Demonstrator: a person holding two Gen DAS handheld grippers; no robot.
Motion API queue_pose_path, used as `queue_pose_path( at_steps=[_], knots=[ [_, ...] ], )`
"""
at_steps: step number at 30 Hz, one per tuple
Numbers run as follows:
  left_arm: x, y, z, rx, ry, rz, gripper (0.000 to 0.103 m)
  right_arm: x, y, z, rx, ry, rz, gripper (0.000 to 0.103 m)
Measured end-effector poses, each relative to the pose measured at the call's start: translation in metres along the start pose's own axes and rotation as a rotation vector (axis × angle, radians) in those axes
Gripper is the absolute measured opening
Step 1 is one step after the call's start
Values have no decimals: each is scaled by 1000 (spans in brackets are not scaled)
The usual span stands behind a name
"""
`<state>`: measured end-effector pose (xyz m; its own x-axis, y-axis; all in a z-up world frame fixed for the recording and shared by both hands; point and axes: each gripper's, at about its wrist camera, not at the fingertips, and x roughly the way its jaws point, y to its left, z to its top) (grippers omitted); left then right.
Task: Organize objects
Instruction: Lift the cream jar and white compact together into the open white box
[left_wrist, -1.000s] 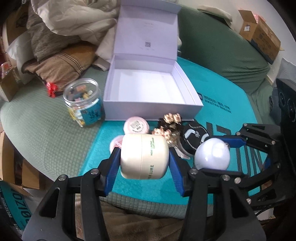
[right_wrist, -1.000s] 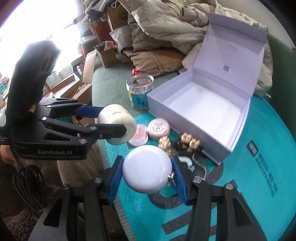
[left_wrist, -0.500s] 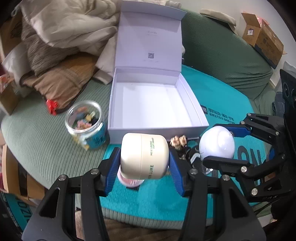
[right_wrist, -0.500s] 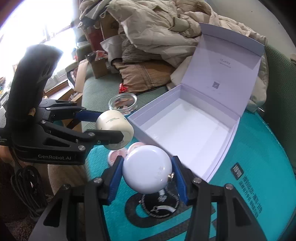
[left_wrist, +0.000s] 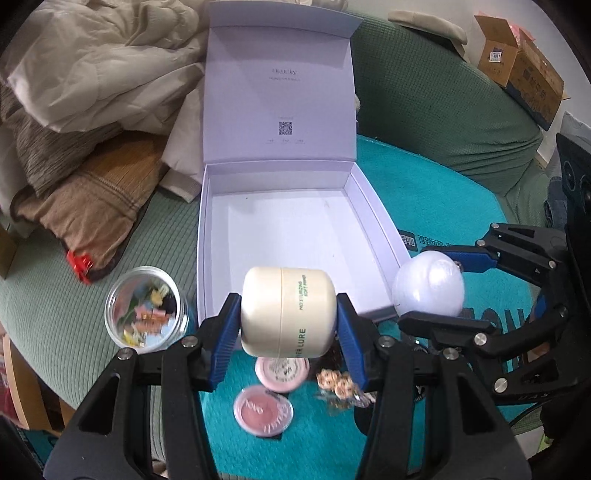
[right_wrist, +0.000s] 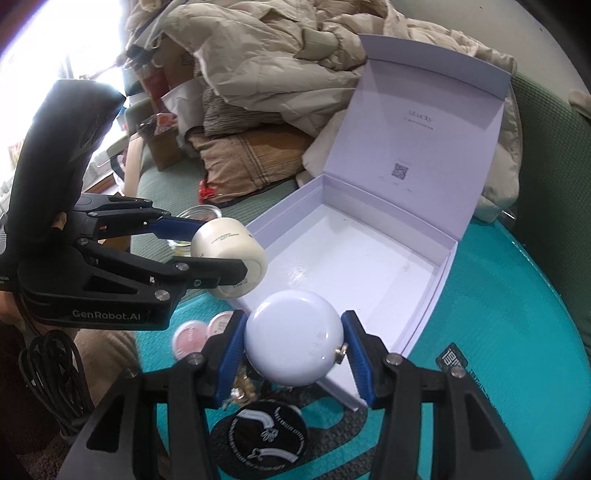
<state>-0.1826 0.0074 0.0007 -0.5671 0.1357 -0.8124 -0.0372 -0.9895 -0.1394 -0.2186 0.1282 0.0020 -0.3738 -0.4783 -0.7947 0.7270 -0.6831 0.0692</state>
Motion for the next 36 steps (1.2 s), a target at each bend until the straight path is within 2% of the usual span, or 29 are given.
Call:
queue_pose_path(
  at_steps=[11,17,28,36],
  knots=[
    [40,5,32,23,23,-20,49,26,-37,12,56,22,-44,53],
    [61,7,49,59,25,0,49,40,-50,20,72,35,-61,53],
    [97,18,76,55,59,-17,49,63,-72,39,74,33,-109,53],
    [121,24,95,101,88,25,49,79,-88,51,90,37,-143,53]
  ],
)
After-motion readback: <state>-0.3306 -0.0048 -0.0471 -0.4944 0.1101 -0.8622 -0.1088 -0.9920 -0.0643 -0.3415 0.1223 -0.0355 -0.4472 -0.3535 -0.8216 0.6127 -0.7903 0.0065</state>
